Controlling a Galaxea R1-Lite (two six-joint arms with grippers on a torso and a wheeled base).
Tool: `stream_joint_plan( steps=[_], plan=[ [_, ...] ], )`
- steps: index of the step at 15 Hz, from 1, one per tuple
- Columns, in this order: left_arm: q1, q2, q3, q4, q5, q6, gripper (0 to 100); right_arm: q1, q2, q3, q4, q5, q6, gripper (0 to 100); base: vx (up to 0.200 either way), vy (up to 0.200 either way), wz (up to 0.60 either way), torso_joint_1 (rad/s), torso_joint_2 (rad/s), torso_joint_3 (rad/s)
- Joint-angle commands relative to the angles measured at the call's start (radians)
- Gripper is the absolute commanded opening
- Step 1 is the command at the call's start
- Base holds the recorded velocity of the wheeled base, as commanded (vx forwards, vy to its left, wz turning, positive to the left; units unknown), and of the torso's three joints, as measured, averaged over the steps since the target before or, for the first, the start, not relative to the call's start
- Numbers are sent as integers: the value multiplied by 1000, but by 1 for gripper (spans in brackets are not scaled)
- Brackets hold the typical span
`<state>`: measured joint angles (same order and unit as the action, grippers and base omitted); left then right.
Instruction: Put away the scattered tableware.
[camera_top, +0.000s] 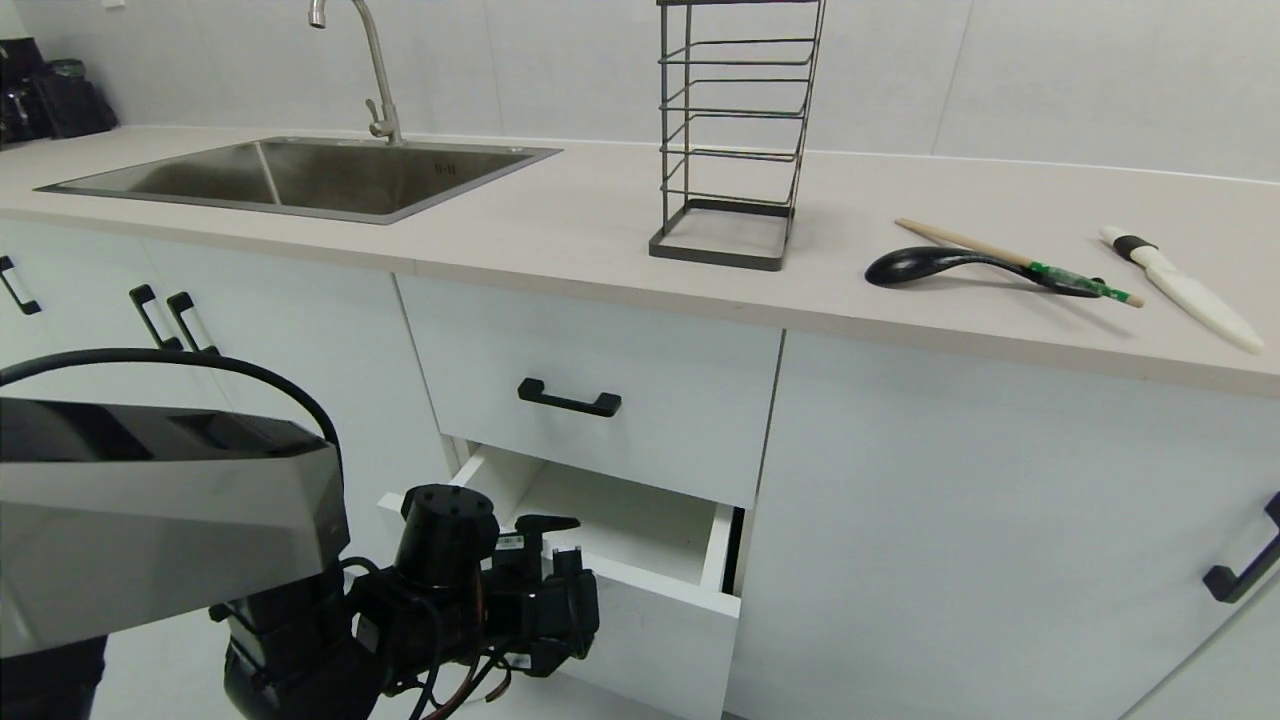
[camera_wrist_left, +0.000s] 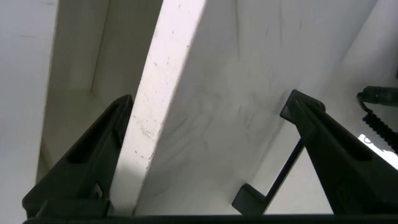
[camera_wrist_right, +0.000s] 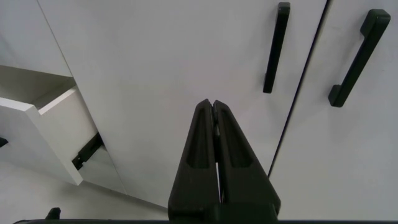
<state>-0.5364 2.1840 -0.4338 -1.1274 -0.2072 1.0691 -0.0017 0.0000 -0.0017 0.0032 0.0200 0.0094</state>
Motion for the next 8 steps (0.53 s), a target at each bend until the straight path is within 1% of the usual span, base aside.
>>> stream_joint_plan(
  steps=[1, 4, 5, 8],
  plan=[
    [-1, -46, 4, -9, 2, 2, 100, 0, 2, 0, 0, 0, 0, 0, 0, 0, 0, 0, 0, 0],
    [-4, -116, 79, -9, 2, 2, 100, 0, 2, 0, 0, 0, 0, 0, 0, 0, 0, 0, 0, 0],
    [-4, -125, 92, -9, 2, 0, 100, 0, 2, 0, 0, 0, 0, 0, 0, 0, 0, 0, 0, 0],
    [-4, -109, 78, -8, 2, -1, 100, 0, 2, 0, 0, 0, 0, 0, 0, 0, 0, 0, 0, 0]
  ],
)
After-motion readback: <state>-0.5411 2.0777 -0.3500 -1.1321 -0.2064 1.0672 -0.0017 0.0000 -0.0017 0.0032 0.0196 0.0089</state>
